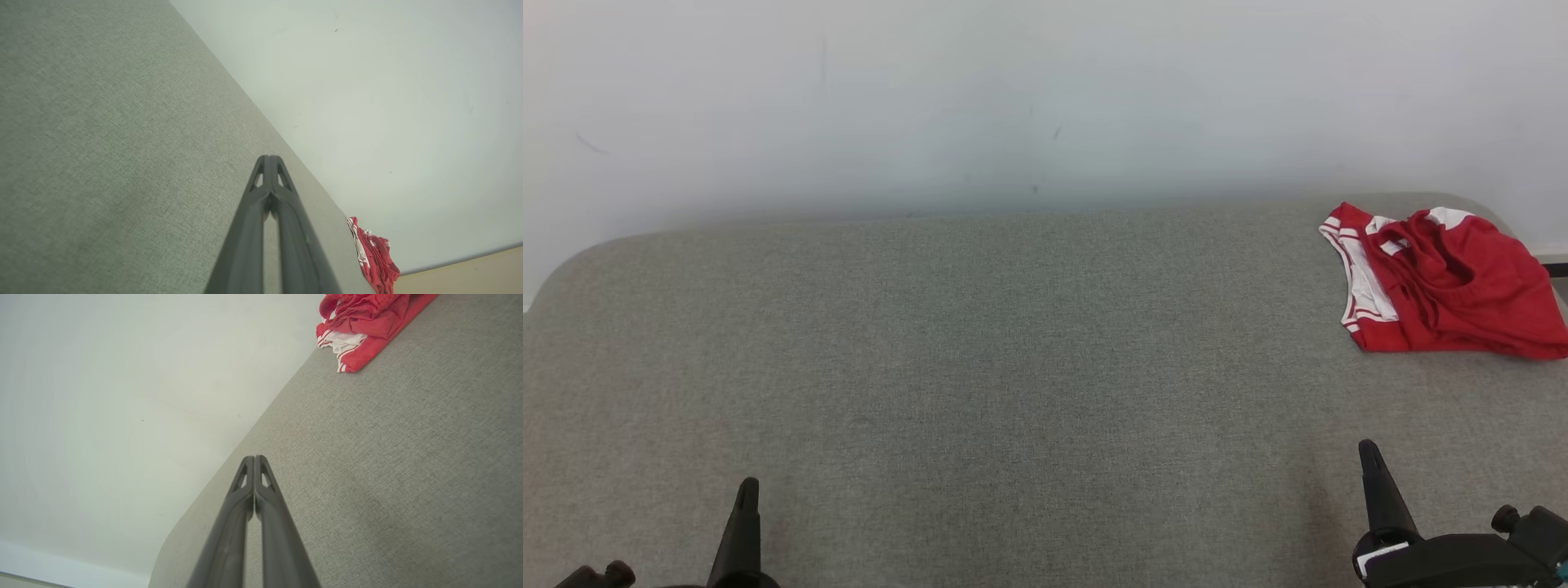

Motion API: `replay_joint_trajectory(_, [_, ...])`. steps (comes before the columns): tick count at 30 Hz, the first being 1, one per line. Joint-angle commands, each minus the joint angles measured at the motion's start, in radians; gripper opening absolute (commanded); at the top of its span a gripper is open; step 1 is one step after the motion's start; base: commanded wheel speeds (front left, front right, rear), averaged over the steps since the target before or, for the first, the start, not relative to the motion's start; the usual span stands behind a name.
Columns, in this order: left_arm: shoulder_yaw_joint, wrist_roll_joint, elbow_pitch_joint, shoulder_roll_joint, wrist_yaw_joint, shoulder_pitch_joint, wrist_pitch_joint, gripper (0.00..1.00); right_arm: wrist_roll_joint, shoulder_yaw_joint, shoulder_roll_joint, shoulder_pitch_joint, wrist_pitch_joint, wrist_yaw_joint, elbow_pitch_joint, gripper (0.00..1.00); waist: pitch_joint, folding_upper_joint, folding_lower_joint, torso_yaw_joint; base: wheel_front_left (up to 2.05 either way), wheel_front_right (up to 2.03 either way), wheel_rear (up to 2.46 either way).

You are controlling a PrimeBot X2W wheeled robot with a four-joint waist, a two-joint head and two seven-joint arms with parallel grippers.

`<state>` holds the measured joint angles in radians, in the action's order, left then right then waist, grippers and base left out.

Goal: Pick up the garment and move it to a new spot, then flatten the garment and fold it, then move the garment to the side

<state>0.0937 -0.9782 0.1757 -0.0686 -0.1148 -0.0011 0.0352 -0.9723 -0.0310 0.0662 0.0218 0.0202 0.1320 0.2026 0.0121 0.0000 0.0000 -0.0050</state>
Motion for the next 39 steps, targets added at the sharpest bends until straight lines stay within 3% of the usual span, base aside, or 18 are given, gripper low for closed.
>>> replay_joint_trajectory(1, [0.006,-0.034,-0.004,-0.001,-0.004,-0.029,-0.007,0.00,-0.039,-0.006,0.003,0.024,-0.006,-0.001,-0.007,0.00,0.000,0.0000,0.0000,0.000,0.00,0.00,0.00])
replay_joint_trajectory(39, [0.016,-0.390,0.040,0.011,-0.012,-0.080,-0.094,0.00,-0.403,-0.045,-0.003,0.063,-0.077,-0.002,0.021,0.00,-0.008,0.0000,0.0000,0.003,0.00,0.00,0.00])
